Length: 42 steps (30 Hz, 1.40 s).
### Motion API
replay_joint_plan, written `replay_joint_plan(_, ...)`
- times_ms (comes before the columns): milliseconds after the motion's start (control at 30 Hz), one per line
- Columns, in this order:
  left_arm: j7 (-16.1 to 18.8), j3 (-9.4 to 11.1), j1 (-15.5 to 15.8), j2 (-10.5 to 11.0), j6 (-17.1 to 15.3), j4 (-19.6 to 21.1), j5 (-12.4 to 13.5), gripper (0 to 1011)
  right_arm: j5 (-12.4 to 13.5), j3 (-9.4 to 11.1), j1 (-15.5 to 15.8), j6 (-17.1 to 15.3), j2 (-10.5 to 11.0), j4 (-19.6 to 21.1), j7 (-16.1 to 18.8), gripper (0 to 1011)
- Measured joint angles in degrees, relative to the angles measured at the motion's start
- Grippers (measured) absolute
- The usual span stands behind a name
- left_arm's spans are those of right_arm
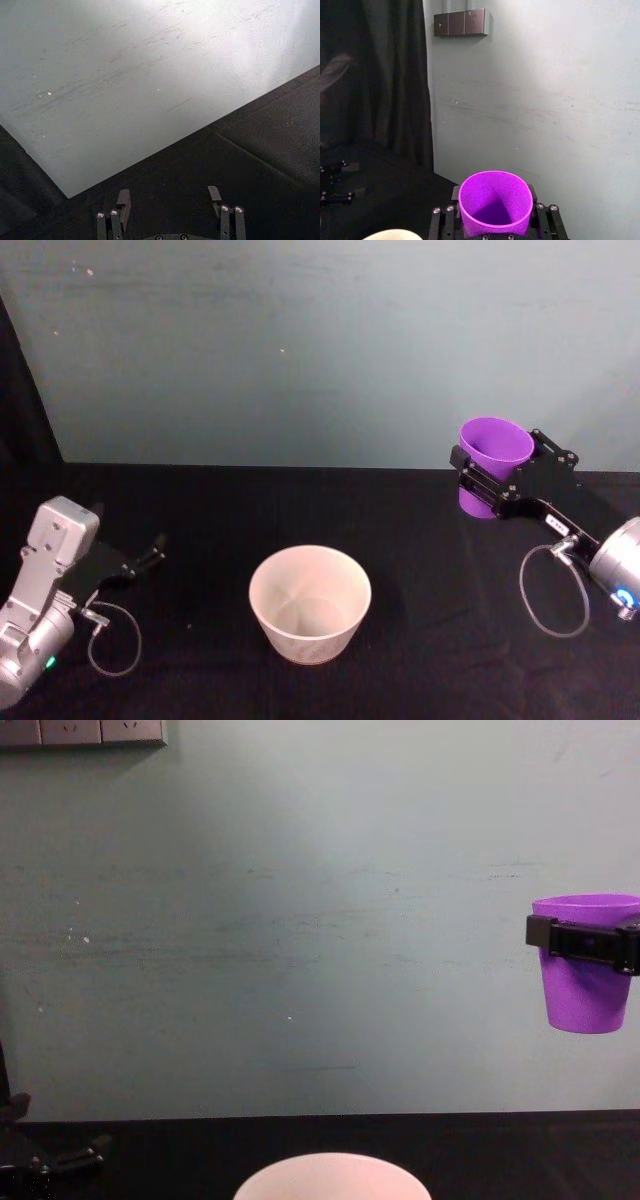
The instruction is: Pick up the cup and pour the mung beans from the cup into the bowl.
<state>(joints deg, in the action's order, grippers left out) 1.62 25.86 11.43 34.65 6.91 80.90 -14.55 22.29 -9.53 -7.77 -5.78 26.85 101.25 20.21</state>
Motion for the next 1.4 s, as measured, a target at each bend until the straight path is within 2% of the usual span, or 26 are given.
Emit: replay_joint_plan(1400,0.0,0.0,0.0,0.0,0.0,0.0,0.0,1000,0.0,0.0,0.0,0.0,0.0,0.0,0.0,739)
